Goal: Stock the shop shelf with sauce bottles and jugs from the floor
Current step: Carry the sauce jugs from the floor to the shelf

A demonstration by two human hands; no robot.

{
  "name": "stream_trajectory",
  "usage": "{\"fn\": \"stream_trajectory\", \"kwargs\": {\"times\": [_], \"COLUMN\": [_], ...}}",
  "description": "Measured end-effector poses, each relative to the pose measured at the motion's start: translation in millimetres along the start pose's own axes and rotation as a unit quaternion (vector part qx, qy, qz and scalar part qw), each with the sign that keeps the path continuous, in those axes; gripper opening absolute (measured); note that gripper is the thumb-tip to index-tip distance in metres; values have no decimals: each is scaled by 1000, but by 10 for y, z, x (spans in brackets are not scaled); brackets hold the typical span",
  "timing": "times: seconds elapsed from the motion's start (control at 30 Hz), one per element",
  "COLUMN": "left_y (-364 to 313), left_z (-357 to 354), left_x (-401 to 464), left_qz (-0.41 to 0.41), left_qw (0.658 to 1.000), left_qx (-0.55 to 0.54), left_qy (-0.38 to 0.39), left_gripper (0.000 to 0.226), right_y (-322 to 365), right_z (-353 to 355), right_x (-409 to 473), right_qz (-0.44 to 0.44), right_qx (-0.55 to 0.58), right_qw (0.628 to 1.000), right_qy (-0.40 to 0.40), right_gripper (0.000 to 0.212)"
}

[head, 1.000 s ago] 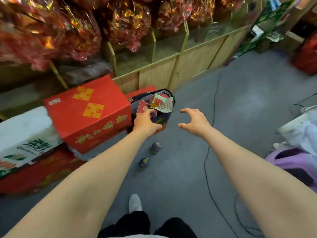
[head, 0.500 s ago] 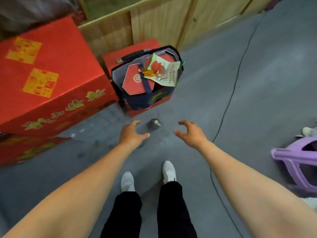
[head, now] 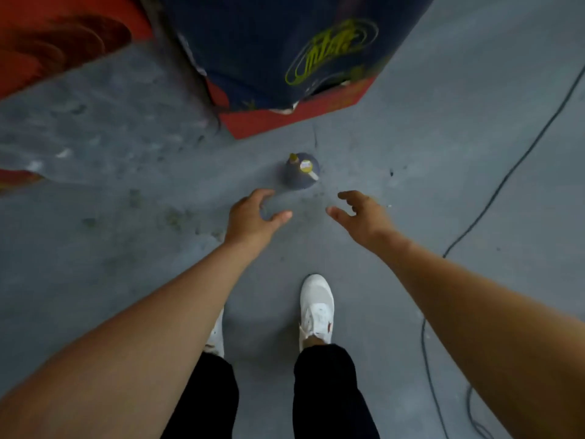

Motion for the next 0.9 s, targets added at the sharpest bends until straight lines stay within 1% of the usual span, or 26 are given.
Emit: {"fn": "stream_trajectory", "kwargs": {"times": [0.07, 0.2, 0.37, 0.43, 0.47, 0.53, 0.6, 0.67, 0.73, 0.77, 0.83, 0.87, 0.9], "left_y": [78, 90, 300, 312, 290, 266, 247, 213, 136, 106, 136, 185, 237], "left_z": [-179, -434, -557, -621, -656, -709, -744, -763, -764, -756, -723, -728, -751], "left_x": [303, 895, 1478, 1611, 1658, 1738, 1768, 1783, 1810, 1843, 1919, 1940, 1942], "left_qz": [-23, -67, -67, -91, -104, -124, -132, -139, -135, -120, -59, -22, 11], "left_qw": [1000, 994, 989, 982, 978, 974, 972, 970, 971, 973, 973, 969, 967], "left_qx": [-7, -69, -108, -119, -125, -136, -146, -166, -178, -186, -223, -244, -252], "left_qy": [7, 44, 76, 111, 127, 134, 127, 114, 88, 60, -13, -35, -41], "left_gripper": [65, 67, 89, 83, 74, 50, 37, 34, 30, 28, 32, 36, 38], "right_y": [-85, -226, -269, -231, -190, -111, -109, -123, -111, -87, -37, -43, -57], "right_z": [-173, -434, -611, -675, -707, -775, -847, -874, -878, -877, -905, -930, -959], "right_x": [301, 800, 1299, 1449, 1502, 1606, 1718, 1752, 1776, 1788, 1799, 1822, 1830], "right_qz": [-1, -4, 29, 55, 68, 92, 105, 104, 112, 113, 96, 79, 71], "right_qx": [33, 129, 154, 166, 180, 198, 212, 224, 239, 246, 264, 270, 245], "right_qw": [999, 992, 987, 984, 980, 974, 969, 967, 963, 961, 959, 959, 966], "right_qy": [-3, -1, 32, 44, 52, 68, 76, 67, 59, 51, 39, 34, 32], "right_gripper": [60, 65, 79, 86, 88, 91, 95, 98, 92, 87, 82, 88, 98]}}
Point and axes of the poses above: each hand's wrist, its own x-axis towards the middle knuckle, its own z-axis out of the back of the hand, y = z × x, the point moved 5 cm from there along x, towards the middle knuckle, and after that the axes turned 8 degrees about -z, right-handed, at the moved point
